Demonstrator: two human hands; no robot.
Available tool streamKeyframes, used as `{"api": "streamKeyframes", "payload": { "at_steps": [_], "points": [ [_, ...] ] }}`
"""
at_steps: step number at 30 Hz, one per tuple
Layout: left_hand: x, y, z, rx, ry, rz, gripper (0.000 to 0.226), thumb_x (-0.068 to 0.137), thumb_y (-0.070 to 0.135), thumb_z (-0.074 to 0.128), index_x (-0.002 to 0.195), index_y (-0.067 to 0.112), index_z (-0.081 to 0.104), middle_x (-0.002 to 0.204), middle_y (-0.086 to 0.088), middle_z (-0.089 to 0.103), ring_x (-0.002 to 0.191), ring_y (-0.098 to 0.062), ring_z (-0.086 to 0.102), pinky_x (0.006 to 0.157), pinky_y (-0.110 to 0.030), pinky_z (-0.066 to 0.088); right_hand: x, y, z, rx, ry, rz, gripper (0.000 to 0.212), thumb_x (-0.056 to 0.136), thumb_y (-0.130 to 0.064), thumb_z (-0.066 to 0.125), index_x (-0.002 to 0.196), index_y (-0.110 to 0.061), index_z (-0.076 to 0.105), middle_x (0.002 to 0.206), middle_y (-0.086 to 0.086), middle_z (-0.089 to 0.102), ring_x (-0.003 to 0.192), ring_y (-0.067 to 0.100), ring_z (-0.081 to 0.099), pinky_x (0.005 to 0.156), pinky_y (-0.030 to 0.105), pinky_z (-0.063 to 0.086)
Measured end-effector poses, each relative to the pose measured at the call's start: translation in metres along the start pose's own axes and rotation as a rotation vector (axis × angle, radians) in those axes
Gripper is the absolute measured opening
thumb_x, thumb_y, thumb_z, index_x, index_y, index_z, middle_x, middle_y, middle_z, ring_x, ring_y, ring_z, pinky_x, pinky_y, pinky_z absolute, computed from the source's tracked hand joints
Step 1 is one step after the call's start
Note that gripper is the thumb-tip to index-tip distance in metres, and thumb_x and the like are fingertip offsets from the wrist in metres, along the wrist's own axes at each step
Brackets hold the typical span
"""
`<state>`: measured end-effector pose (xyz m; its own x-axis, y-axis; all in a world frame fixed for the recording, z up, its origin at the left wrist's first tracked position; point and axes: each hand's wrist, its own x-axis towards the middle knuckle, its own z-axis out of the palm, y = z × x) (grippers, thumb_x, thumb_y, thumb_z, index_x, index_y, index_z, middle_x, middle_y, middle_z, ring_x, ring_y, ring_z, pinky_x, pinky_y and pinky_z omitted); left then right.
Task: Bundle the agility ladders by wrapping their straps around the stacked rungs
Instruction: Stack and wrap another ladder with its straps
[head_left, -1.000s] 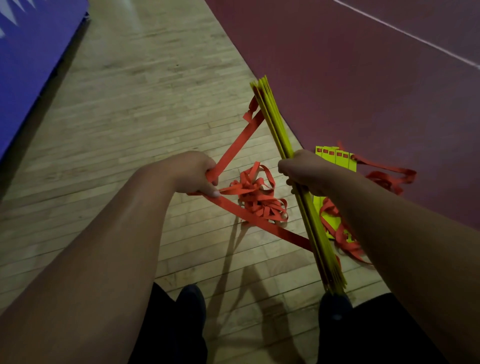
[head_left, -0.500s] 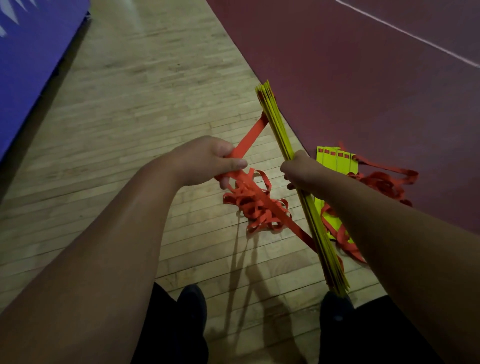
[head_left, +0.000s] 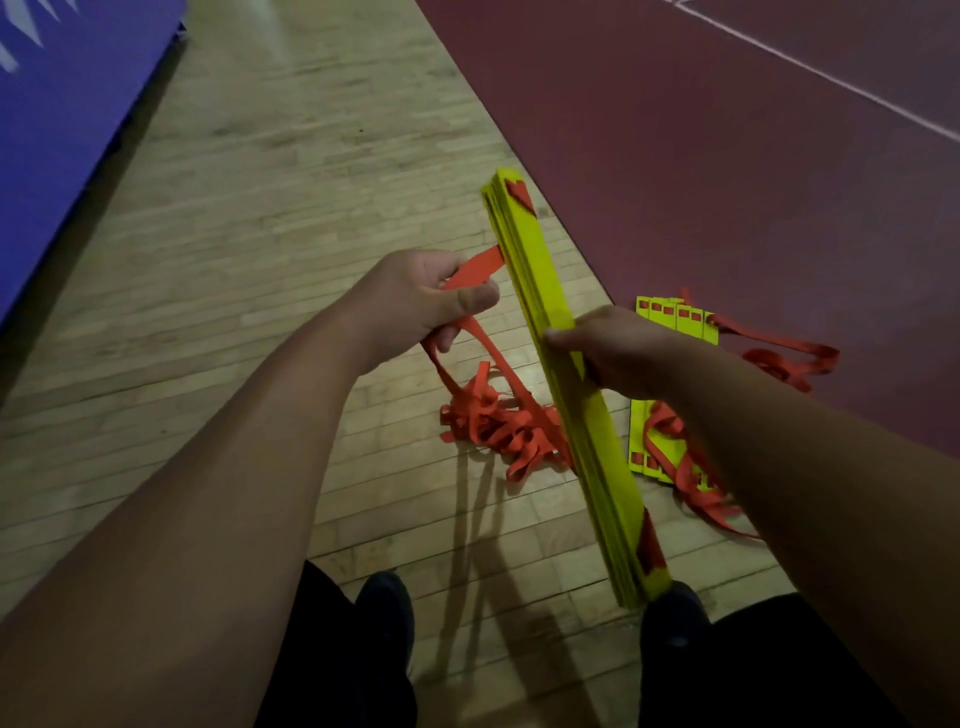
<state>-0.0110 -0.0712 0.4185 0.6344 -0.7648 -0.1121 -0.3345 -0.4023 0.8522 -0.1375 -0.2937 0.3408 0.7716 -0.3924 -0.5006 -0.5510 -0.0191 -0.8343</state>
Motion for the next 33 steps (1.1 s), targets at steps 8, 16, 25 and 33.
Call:
{"api": "streamKeyframes", "payload": {
  "at_steps": [8, 16, 25, 33],
  "points": [
    [0.002, -0.003, -0.003, 0.034, -0.026, -0.048, 0.022, 0.091, 0.046, 0.085, 0.106, 0.03, 0.08, 0.07, -0.003, 0.069, 0.06, -0.017, 0.063, 0.08, -0.049, 0.064, -0.012, -0.002, 0.019, 0.208, -0.028, -0.015, 0.025, 0.102, -0.023, 0.07, 0.118, -0.004, 0.067, 0.121, 0.02, 0.072, 0.102, 0.037, 0.079, 0.085, 0.058, 0.065],
    [0.007, -0.002, 0.007, 0.507, -0.004, -0.157, 0.033, 0.091, 0.063, 0.076, 0.097, 0.031, 0.073, 0.066, 0.008, 0.075, 0.067, -0.012, 0.069, 0.066, -0.033, 0.046, 0.002, -0.001, 0.024, 0.133, 0.191, 0.021, 0.014, 0.104, -0.018, 0.058, 0.113, -0.008, 0.058, 0.085, 0.011, 0.058, 0.066, 0.023, 0.054, 0.058, 0.034, 0.049],
    [0.01, -0.001, 0.011, 0.306, -0.01, -0.189, 0.038, 0.091, 0.059, 0.081, 0.093, 0.021, 0.077, 0.063, 0.001, 0.072, 0.055, -0.005, 0.062, 0.062, -0.029, 0.044, 0.005, -0.008, 0.009, -0.08, 0.12, 0.016, 0.024, 0.1, -0.021, 0.071, 0.115, -0.005, 0.062, 0.1, 0.017, 0.068, 0.084, 0.031, 0.071, 0.077, 0.046, 0.062],
    [0.009, -0.005, 0.01, 0.119, -0.163, -0.184, 0.026, 0.094, 0.041, 0.083, 0.104, 0.017, 0.078, 0.072, -0.002, 0.073, 0.06, -0.014, 0.063, 0.055, -0.025, 0.045, -0.002, -0.002, 0.015, 0.022, 0.12, -0.041, 0.026, 0.088, -0.017, 0.086, 0.107, -0.011, 0.069, 0.109, 0.019, 0.074, 0.095, 0.032, 0.076, 0.082, 0.05, 0.065]
  ]
}}
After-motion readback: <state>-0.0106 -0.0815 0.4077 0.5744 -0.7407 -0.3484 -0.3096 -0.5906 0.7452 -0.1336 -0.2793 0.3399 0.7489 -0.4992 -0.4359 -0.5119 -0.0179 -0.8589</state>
